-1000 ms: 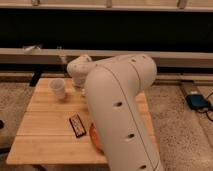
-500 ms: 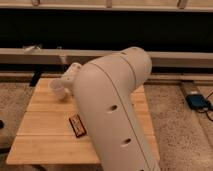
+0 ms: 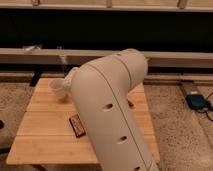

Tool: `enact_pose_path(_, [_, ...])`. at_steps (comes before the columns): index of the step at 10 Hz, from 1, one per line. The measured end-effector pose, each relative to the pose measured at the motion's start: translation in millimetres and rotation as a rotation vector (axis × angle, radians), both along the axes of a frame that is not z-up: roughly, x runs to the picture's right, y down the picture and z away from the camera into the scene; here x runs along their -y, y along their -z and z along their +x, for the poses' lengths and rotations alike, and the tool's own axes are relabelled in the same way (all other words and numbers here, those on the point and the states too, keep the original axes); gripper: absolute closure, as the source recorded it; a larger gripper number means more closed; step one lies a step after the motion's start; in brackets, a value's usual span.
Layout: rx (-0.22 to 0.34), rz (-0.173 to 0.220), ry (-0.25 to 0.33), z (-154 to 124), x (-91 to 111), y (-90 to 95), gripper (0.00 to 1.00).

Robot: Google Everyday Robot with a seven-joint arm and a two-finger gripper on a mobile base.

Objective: Push the eraser across the table

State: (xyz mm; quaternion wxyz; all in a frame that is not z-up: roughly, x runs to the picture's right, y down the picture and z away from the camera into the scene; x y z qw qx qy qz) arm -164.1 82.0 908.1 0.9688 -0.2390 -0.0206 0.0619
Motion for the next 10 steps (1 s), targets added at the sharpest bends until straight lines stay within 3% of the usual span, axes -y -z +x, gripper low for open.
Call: enact_pose_path(10, [0.01,-0.045,0.048,11.3,-37.7,8.0,0.2])
